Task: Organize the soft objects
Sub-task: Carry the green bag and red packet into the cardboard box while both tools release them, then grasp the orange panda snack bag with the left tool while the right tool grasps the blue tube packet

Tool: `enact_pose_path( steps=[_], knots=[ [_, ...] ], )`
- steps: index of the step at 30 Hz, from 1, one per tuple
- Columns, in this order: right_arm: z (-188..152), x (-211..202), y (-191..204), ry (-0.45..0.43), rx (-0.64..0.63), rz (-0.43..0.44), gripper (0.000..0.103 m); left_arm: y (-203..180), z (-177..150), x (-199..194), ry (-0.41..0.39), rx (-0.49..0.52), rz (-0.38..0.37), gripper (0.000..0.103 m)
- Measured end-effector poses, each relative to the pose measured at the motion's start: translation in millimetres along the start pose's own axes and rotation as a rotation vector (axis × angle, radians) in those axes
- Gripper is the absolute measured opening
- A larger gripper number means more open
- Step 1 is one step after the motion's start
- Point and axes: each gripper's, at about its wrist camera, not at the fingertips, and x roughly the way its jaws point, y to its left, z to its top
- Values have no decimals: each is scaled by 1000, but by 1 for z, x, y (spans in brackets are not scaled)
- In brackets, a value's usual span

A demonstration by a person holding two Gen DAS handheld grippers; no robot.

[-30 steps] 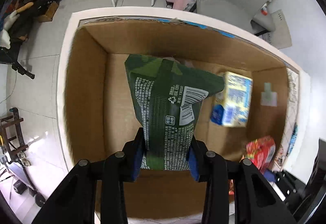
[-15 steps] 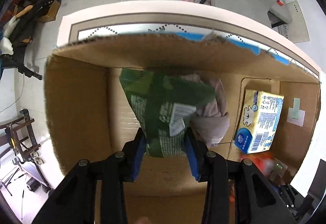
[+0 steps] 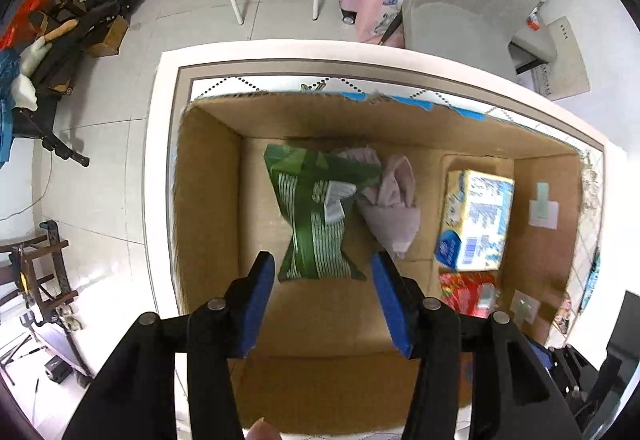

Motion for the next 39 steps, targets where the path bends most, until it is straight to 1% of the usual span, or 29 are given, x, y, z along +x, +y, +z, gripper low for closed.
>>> enact_pose_path(
  steps=[3, 7, 12, 15, 16, 17, 18, 19, 20, 22, 23, 24, 26, 29, 32, 33, 35, 37, 39],
  knots=[
    [-13, -13, 2, -23, -10, 0, 72, 2, -17, -14, -28, -10, -15, 49],
    [-21, -30, 2, -61, -22, -6, 72, 3, -49, -29, -70, -18, -14, 49],
    [-43, -60, 4, -131, -50, -23, 72, 2, -91, -48, -105, -18, -34, 49],
    [-56, -78, 5, -177, -65, -40, 72, -4, -113, -61, -144, 1, -15, 49],
    [-60, -85, 5, -193, -67, -41, 72, -6, -118, -65, -157, 7, -7, 51],
    [-63, -90, 5, -203, -69, -41, 72, -7, -124, -70, -174, 13, 5, 69],
    [-67, -95, 6, -216, -74, -46, 72, -9, -130, -75, -192, 16, 15, 82],
    [-71, -100, 6, -228, -80, -50, 72, -9, -134, -79, -206, 22, 22, 97],
    [-75, -102, 7, -236, -83, -49, 73, -11, -139, -83, -222, 28, 31, 97],
    [-82, -108, 9, -253, -96, -41, 92, -13, -146, -89, -238, 31, 43, 99],
    [-85, -110, 10, -264, -103, -48, 96, -15, -150, -92, -245, 31, 39, 100],
    [-89, -112, 11, -281, -111, -55, 98, -16, -154, -95, -253, 25, 39, 100],
    [-95, -117, 12, -298, -129, -60, 98, -19, -159, -101, -266, 23, 41, 100],
    [-101, -122, 10, -312, -137, -40, 98, -27, -167, -111, -303, 30, 68, 100],
    [-106, -129, 0, -328, -131, -17, 98, -39, -172, -120, -326, 29, 63, 100],
    [-108, -132, -5, -332, -127, -12, 98, -46, -173, -123, -336, 33, 74, 100],
    [-112, -137, -21, -338, -107, 9, 98, -60, -175, -129, -352, 47, 74, 100],
    [-118, -143, -47, -344, -74, 18, 98, -81, -177, -132, -365, 75, 77, 100],
    [-124, -148, -77, -348, -31, 21, 98, -115, -177, -131, -368, 143, 88, 100]
  ],
)
